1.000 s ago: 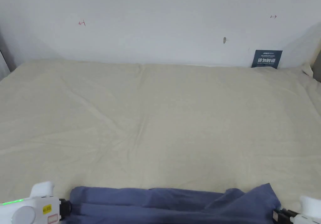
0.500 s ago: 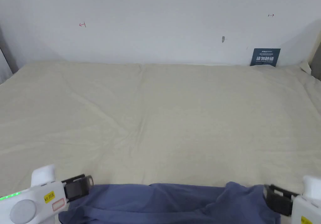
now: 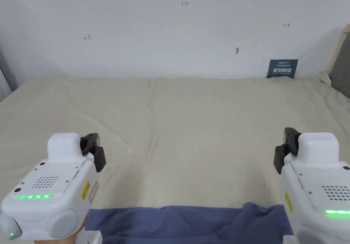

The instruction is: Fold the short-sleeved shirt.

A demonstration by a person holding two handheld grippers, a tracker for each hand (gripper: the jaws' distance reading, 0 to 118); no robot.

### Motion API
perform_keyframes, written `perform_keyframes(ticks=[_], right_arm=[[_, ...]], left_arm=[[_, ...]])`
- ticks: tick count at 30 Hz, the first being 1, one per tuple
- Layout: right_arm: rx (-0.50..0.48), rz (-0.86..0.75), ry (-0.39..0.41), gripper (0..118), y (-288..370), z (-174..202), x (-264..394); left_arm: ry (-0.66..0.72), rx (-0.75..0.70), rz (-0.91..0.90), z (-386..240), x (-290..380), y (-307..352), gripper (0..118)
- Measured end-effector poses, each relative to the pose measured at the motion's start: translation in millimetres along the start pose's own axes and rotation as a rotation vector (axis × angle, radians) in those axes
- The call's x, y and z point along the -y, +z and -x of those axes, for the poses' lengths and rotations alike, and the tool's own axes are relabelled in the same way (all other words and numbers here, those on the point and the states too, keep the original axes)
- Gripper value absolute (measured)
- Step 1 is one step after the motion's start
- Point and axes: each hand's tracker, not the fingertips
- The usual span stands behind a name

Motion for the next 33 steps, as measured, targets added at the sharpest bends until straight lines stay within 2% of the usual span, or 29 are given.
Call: perform_keyframes(ticks=[1,3,6,8,15,23,24,25,26,27,29,30,33], right_arm=[[-0.024,0.005,-0.02,0,1.7,-0.3,-0.3],[-0.034,0.014,-0.026,0,1.2,0.5,-2.5],[-0.033,0.017,-0.009,0,2.2,2.2,-1.7],[-0.041,0.026,-0.006,0,0.7,0.3,-0.7],[-0.054,0.088,0.017,0,-4.8,-3.3,11.6],[-0.054,0.149,0.038,0,-15.5,-0.1,24.9],[-0.054,0.157,0.042,0,-17.3,1.1,26.3],[-0.054,0.165,0.046,0,-19.1,2.0,27.4],[-0.054,0.172,0.049,0,-20.8,2.8,28.7],[-0.055,0.177,0.051,0,-21.4,4.9,30.0],[-0.055,0.19,0.056,0,-25.2,7.0,32.4],[-0.055,0.197,0.058,0,-27.6,7.9,33.9],[-0.055,0.217,0.057,0,-32.5,11.1,39.2]], left_arm=[[0.004,-0.016,0.013,-1.2,1.3,1.1,0],[0.021,0.052,0.018,-0.8,-0.2,1.9,0],[0.058,0.082,0.069,5.6,3.8,-2.5,0],[0.126,0.117,0.129,17.4,7.6,-6.5,0],[0.652,0.446,0.537,114.1,53.4,-43.5,0],[0.556,0.328,0.813,172.4,119.3,-56.5,0],[0.56,0.309,0.829,176.9,126.8,-58.6,2],[0.556,0.309,0.836,179.6,133.0,-60.2,15],[0.559,0.297,0.847,182.6,138.8,-62.7,15],[0.56,0.277,0.861,185.0,145.4,-65.8,20],[0.558,0.22,0.9,185.1,156.1,-70.8,65],[0.548,0.216,0.91,184.0,161.3,-74.2,83],[0.549,0.229,0.913,189.1,174.2,-85.1,86]])
